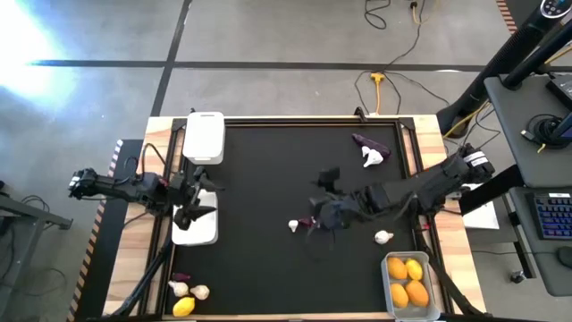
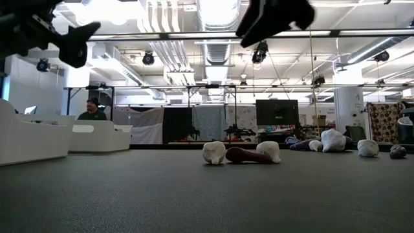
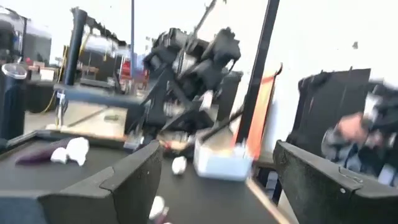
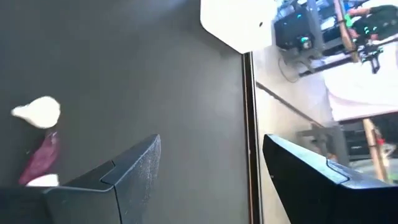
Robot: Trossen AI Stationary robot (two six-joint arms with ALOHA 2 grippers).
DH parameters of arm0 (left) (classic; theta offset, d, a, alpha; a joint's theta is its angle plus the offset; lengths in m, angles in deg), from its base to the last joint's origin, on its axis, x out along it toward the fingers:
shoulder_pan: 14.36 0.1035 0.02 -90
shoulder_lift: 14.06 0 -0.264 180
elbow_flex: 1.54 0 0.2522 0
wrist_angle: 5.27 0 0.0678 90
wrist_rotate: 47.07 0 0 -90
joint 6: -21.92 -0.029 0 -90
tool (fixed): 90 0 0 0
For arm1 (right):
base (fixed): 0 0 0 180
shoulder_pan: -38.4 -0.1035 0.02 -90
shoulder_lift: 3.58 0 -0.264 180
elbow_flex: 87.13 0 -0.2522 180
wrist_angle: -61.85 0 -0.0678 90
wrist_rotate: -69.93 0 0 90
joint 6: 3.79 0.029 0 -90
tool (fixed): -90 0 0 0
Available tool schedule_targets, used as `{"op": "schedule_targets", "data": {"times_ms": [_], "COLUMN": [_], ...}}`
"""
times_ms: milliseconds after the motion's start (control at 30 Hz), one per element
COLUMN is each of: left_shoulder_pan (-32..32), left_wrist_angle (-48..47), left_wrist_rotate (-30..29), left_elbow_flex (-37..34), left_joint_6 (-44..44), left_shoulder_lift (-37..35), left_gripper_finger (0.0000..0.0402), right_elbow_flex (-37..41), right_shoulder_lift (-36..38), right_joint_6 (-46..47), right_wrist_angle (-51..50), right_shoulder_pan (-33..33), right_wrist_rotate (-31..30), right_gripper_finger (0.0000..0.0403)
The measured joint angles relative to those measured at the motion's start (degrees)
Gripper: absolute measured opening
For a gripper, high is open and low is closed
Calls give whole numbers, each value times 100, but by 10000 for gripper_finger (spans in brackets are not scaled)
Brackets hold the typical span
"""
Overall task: Sort produce into baskets
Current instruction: Put the lemon into the gray bin
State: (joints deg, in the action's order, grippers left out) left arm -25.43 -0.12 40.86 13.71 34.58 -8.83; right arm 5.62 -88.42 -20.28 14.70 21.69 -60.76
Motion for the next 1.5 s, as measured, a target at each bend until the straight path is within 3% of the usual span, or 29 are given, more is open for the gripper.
{"op": "schedule_targets", "data": {"times_ms": [200,400,567,800,933,1167,1333,1500], "left_shoulder_pan": [2,0,-176,-784,-1118,-1878,-2616,-3240], "left_wrist_angle": [1473,2308,2703,2611,1466,-2600,-4408,-6972], "left_wrist_rotate": [-123,-448,-610,-935,-937,-942,-937,-924], "left_elbow_flex": [-46,-21,9,1106,2077,4125,5293,6439], "left_joint_6": [183,-372,197,347,605,2129,3960,6232], "left_shoulder_lift": [298,786,1596,3222,3830,4608,5213,5872], "left_gripper_finger": [288,288,287,281,281,280,280,280], "right_elbow_flex": [-43,-82,1,13,139,605,1315,1629], "right_shoulder_lift": [0,1,-99,-151,-151,-151,-151,-153], "right_joint_6": [-254,-171,477,1170,1396,1448,1267,1069], "right_wrist_angle": [364,608,633,736,1274,2216,3429,3876], "right_shoulder_pan": [398,304,-53,-571,-883,-1234,-1253,-1124], "right_wrist_rotate": [1121,1178,1230,1224,1222,1222,1224,1221], "right_gripper_finger": [270,270,270,270,270,270,270,270]}}
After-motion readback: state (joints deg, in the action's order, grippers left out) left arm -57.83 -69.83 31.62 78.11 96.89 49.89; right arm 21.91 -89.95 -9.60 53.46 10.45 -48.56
